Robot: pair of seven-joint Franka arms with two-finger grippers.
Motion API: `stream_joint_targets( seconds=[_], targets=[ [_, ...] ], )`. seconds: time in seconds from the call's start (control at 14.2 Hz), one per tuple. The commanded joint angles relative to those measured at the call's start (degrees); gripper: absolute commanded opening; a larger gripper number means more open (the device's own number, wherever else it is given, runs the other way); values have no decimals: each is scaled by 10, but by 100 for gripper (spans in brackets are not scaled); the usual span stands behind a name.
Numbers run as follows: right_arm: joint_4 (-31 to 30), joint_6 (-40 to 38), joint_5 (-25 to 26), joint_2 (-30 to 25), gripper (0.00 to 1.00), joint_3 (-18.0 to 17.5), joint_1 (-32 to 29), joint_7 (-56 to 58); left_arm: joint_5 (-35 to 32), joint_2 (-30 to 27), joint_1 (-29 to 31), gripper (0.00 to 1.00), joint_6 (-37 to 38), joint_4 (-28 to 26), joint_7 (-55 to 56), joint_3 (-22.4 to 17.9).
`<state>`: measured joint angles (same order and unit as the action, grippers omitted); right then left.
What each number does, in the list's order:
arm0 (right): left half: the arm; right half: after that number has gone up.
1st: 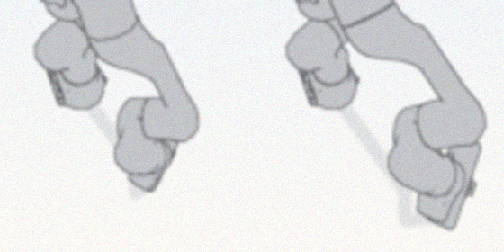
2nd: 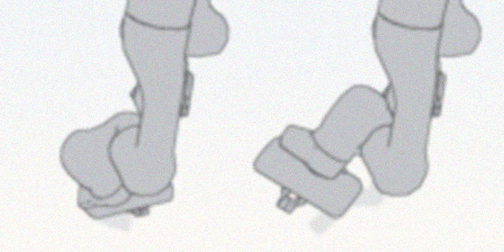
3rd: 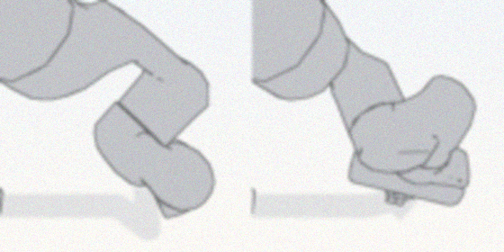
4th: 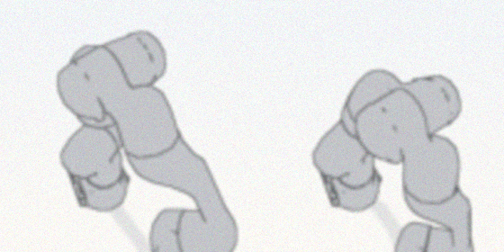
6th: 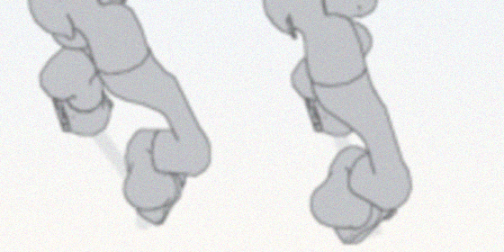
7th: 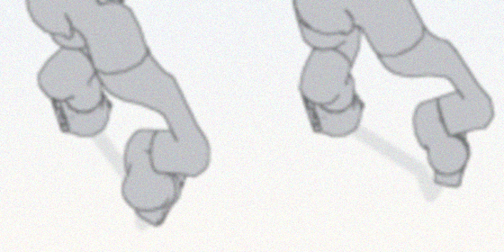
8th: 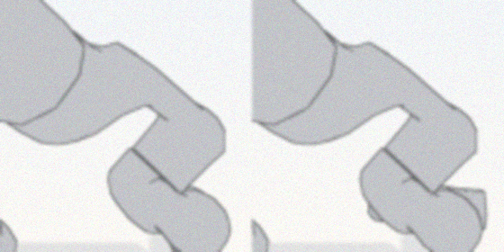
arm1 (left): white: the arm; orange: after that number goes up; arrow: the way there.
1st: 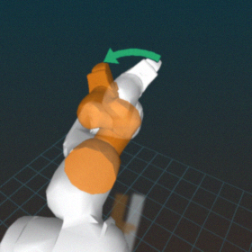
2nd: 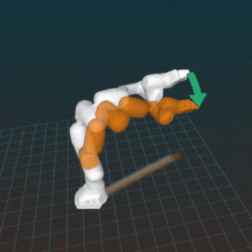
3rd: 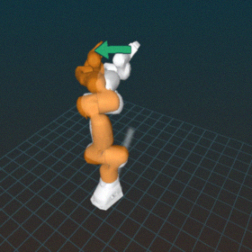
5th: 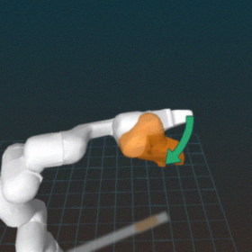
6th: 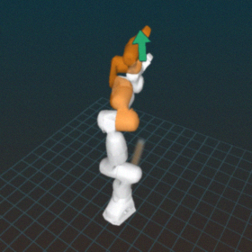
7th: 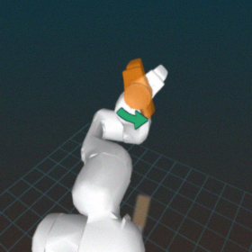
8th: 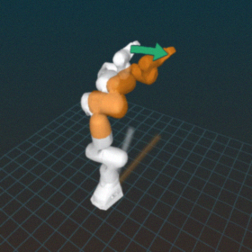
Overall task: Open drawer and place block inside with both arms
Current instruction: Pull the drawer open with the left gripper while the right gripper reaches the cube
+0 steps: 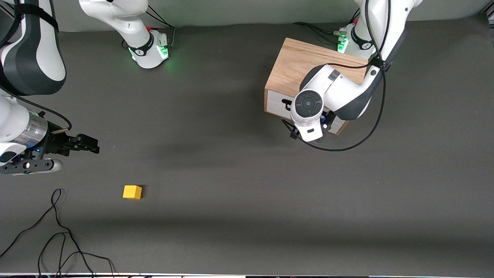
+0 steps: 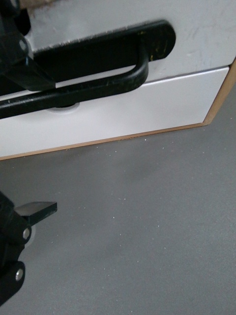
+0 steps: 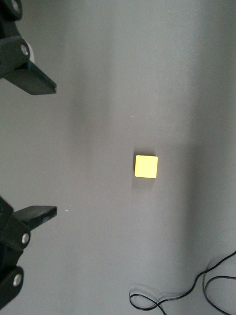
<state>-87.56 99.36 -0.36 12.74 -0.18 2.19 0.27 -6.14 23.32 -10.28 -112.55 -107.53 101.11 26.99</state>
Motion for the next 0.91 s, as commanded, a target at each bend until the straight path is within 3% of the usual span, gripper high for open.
stream_joint_targets(
  seconds=[0.0,0.35,0.84],
  targets=[
    [11,3,11,3,100,1,4,-8,-21,6,-3,100,-25,-3,13,-3],
    [8,2,12,7,100,1,7,-8,-33,27,-4,100,-29,17,13,-7],
    [12,3,11,25,100,1,7,-8,-61,85,-9,100,-28,95,58,-7]
  ],
)
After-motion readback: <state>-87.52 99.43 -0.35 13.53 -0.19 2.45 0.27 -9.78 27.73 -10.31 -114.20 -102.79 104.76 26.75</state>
